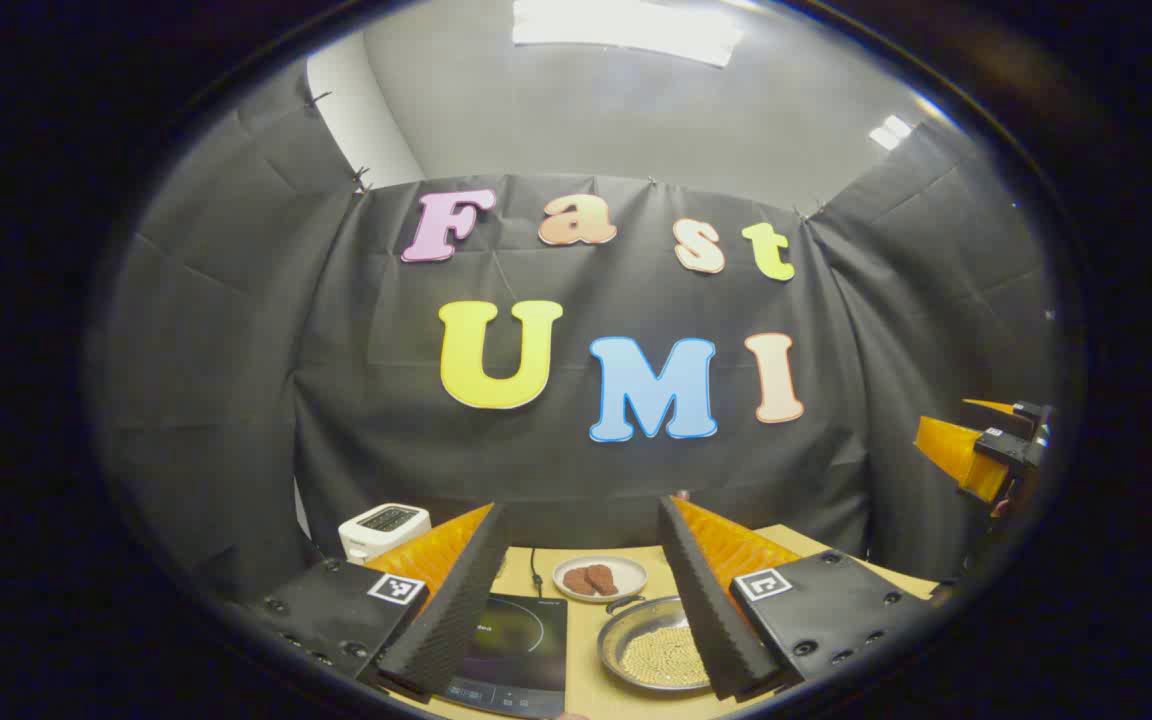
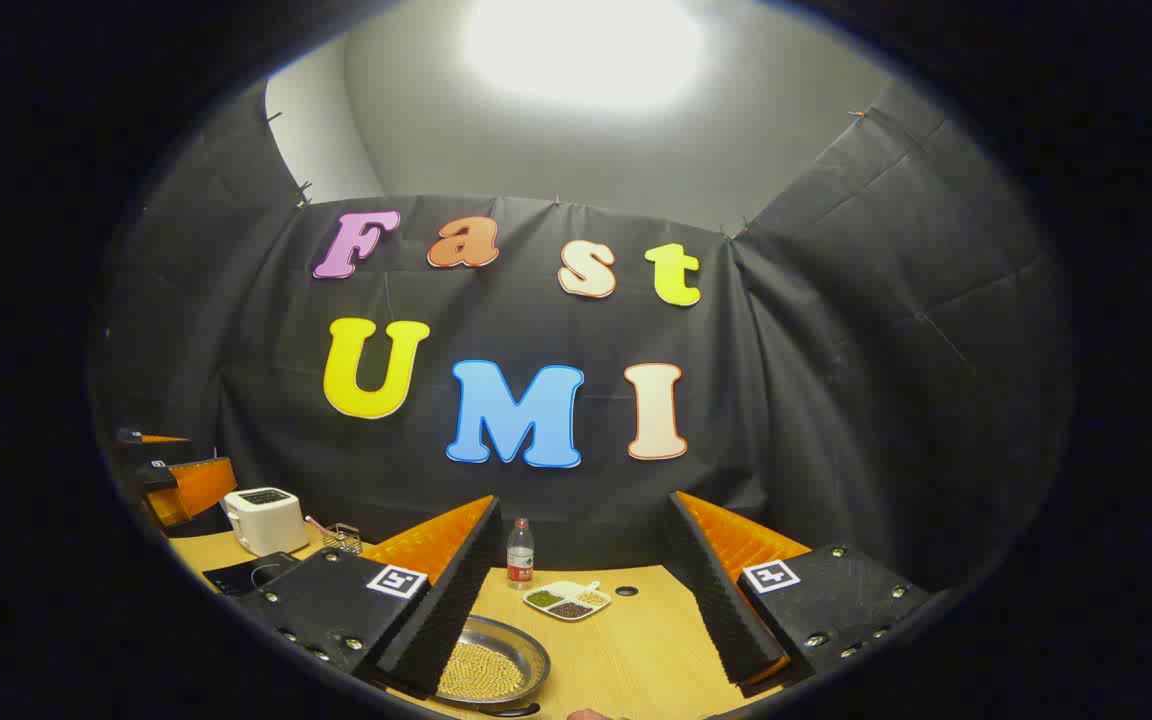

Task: First push the handle of the pot to place it horizontally, then grasp the pot with both hands and set it on the induction cooktop.

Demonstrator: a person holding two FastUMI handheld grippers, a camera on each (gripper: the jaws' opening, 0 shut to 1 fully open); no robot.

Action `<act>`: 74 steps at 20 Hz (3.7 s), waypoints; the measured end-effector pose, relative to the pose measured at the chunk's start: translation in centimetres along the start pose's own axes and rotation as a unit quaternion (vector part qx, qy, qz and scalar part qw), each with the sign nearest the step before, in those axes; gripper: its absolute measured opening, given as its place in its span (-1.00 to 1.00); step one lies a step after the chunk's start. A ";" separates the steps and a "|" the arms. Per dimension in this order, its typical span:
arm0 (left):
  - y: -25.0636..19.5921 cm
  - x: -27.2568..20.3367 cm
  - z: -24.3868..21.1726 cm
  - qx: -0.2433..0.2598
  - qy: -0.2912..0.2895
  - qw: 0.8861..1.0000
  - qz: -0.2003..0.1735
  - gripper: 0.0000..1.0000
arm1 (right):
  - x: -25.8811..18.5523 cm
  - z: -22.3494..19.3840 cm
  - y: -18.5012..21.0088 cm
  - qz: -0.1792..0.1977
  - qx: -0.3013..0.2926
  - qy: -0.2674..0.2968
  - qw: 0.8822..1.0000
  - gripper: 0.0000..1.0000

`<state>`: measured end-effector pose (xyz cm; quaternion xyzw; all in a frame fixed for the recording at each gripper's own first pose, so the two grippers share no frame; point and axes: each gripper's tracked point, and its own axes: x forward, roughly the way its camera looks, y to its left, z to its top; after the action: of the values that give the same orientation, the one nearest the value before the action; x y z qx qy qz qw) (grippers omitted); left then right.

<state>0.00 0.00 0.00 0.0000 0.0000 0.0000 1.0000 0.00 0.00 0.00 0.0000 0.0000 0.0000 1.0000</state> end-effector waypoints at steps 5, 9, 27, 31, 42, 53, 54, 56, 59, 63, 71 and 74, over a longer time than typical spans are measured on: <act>0.7 0.2 0.0 0.009 0.000 1.000 0.002 0.97 | 0.5 0.1 0.5 0.004 0.008 0.005 1.000 0.97; 1.1 -0.1 0.1 0.015 -0.004 1.000 0.001 0.89 | 0.7 -0.7 0.8 0.005 0.014 0.024 1.000 0.98; 2.4 -0.9 0.6 0.030 -0.024 0.999 -0.009 0.97 | -0.6 -3.3 2.8 0.013 0.034 0.075 0.997 0.73; 3.3 -1.4 0.7 0.028 -0.028 0.999 -0.010 0.91 | -1.2 -3.0 3.8 0.015 0.030 0.073 0.997 0.39; 8.2 -2.0 1.0 0.035 -0.039 0.999 -0.005 0.93 | -1.7 -4.3 8.5 0.057 0.020 0.093 0.994 -0.96; 11.1 -1.5 -1.9 0.024 -0.019 0.999 0.031 0.94 | -4.5 -14.5 12.1 0.162 -0.002 0.228 0.960 -0.96; 11.2 -1.3 -2.0 0.022 -0.020 0.999 0.038 0.96 | -4.8 -15.8 12.5 0.179 0.003 0.244 0.953 -0.96; 11.3 -0.7 -2.5 0.022 -0.017 0.998 0.053 0.97 | -5.9 -18.7 12.7 0.205 0.002 0.283 0.937 -0.96; 10.9 0.1 -3.2 0.017 -0.008 0.998 0.062 0.94 | -6.6 -21.4 12.8 0.237 -0.013 0.317 0.918 -0.96; 10.5 1.3 -4.1 0.024 0.004 0.997 0.073 0.93 | -8.1 -25.1 13.3 0.278 -0.017 0.369 0.887 -0.96; 9.0 3.8 -5.8 0.028 0.022 0.996 0.078 0.99 | -9.5 -30.6 12.8 0.319 -0.036 0.448 0.835 -0.96; 8.6 4.6 -6.0 0.033 0.026 0.996 0.080 0.93 | -9.7 -32.0 12.3 0.327 -0.037 0.473 0.818 -0.96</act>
<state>4.59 8.61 -6.02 0.0334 0.0257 0.0801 0.9959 -9.69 12.25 -31.99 -0.0366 0.4726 0.3265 0.8177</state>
